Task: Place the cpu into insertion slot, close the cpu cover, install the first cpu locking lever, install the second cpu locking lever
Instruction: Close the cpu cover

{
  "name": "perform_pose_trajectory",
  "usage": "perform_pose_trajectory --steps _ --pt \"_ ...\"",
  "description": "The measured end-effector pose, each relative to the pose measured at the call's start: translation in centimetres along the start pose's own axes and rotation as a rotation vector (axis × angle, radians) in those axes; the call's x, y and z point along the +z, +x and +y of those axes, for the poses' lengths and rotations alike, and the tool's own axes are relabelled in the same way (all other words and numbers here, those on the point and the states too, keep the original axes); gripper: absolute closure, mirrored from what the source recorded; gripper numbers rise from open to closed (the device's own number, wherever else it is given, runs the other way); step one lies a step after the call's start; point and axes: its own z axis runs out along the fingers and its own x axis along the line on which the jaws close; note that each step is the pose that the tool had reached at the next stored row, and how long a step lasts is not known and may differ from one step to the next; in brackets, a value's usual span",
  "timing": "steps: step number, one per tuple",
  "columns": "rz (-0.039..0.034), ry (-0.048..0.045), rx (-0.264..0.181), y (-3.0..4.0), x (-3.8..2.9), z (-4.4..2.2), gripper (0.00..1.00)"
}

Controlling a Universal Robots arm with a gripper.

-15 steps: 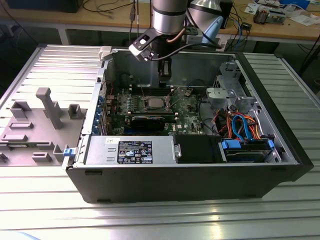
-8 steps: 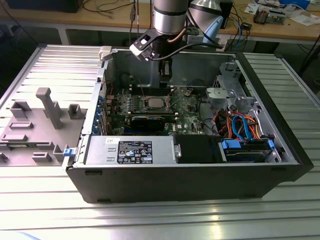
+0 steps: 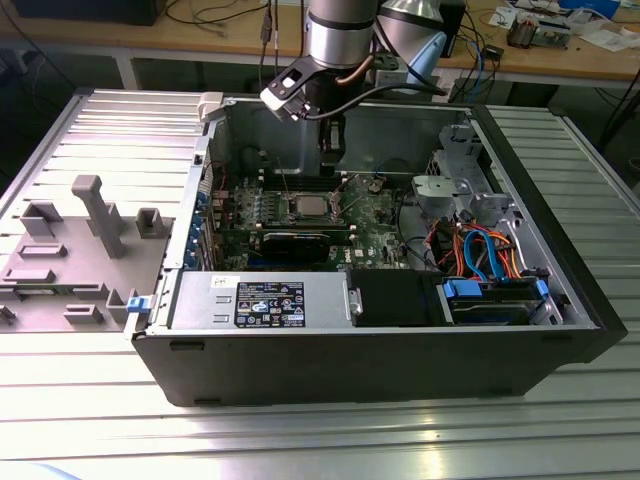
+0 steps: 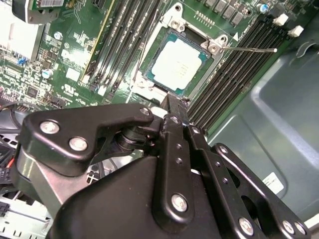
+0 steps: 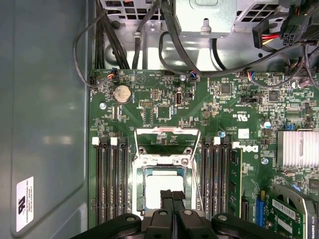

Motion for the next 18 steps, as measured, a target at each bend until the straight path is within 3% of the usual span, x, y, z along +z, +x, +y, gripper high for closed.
perform_pose_trajectory --steps 18 --pt "-0.0007 0.0 0.0 0.0 0.0 0.41 0.89"
